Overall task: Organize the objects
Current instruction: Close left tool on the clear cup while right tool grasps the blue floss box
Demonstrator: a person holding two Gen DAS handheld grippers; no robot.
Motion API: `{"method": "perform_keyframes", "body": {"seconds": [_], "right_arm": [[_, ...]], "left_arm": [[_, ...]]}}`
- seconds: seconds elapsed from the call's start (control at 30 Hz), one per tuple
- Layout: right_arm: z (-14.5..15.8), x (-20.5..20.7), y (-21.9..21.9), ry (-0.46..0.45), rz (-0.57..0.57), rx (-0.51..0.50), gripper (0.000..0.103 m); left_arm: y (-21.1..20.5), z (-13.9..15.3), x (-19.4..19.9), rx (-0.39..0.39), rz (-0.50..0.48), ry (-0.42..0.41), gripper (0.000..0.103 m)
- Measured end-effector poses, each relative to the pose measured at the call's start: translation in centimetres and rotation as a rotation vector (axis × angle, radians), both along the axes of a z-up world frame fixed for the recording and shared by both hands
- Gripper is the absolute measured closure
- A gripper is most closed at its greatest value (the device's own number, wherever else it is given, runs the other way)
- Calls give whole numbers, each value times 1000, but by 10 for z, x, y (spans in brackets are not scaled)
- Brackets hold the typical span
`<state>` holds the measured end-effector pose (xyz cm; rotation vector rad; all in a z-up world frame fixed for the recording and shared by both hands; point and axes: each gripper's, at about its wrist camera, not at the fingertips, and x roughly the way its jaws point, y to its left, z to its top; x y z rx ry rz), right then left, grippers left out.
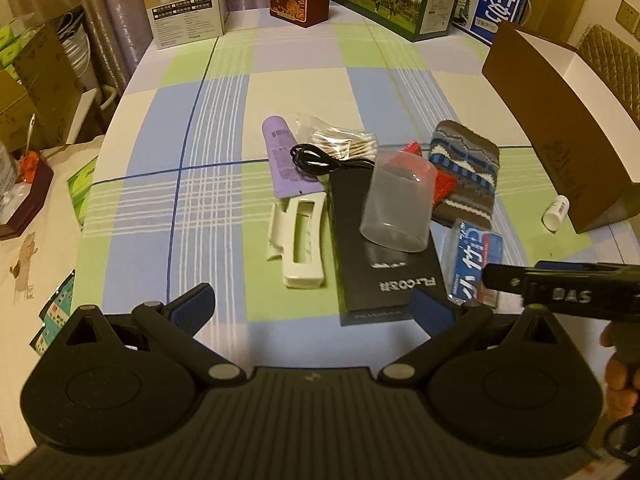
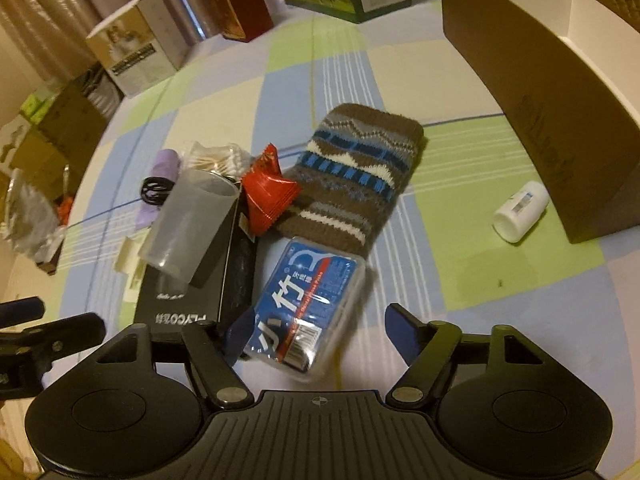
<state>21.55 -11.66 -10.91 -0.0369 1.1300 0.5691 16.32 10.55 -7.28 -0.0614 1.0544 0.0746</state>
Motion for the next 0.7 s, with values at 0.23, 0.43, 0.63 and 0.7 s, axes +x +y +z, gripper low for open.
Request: {"method": "perform_keyframes", "body": {"seconds": [0.23, 0.43, 0.63, 0.7], "right_arm": [[-15, 3, 16, 16, -26, -15, 38], [-15, 2, 20, -32, 29, -64, 39], [-12, 5, 3, -25, 26, -117, 40], [-13, 7, -7, -11, -4, -136, 40]], "left_arm": [[12, -5, 11, -11, -19, 9, 1], [13, -10, 20, -19, -41, 13, 1], [3, -11, 30, -41, -94, 5, 1], [-2, -11, 34, -46, -114, 0, 1]]}}
